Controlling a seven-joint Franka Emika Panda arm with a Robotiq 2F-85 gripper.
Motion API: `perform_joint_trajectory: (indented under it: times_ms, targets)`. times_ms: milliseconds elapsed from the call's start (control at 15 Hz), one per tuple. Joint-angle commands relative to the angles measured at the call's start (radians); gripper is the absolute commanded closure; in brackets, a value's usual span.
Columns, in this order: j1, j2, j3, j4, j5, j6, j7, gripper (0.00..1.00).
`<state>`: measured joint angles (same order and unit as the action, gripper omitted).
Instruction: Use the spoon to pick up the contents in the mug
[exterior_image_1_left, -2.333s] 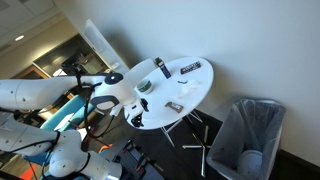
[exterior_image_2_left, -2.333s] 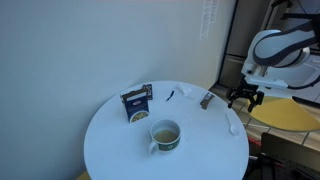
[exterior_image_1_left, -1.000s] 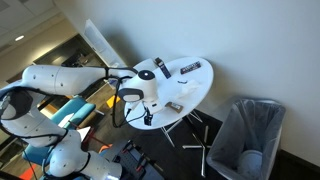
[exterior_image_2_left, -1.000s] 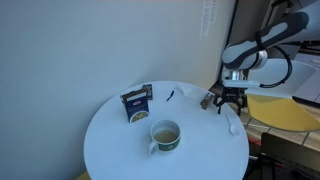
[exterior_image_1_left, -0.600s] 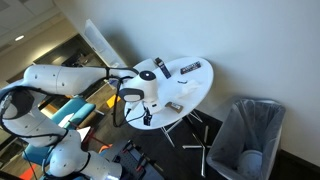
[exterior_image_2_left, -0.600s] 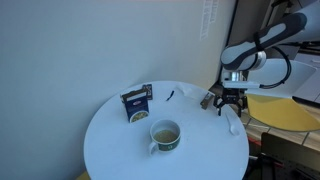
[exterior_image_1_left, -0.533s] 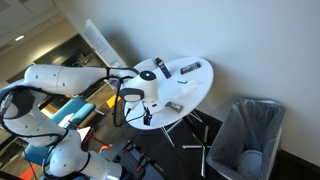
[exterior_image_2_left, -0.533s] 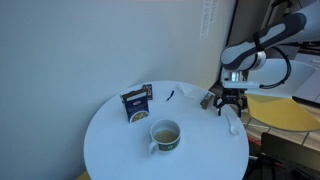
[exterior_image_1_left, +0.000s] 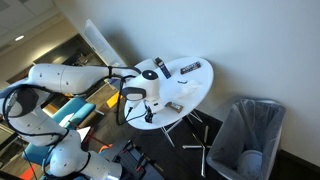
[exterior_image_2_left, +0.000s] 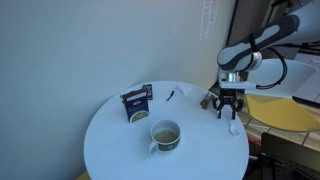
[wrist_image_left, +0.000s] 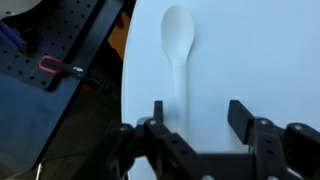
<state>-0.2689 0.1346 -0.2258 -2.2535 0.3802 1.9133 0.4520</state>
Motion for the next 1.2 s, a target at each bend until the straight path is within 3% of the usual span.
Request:
perform_joint_trajectory:
  times_ms: [0,333,733,1133]
  targets:
    - [0.003,0.013,-0.014,0.03,0.023,-0.04,-0.022,0.62]
    - [0.0,0.01,-0.018,0.032,0.026,-0.046,-0.027,1.0]
    - [0.006,-0.057,-0.016,0.016,0.008,-0.077,-0.048,0.97]
    - [0.027,-0.284,0.004,0.02,-0.108,-0.154,-0.015,0.97]
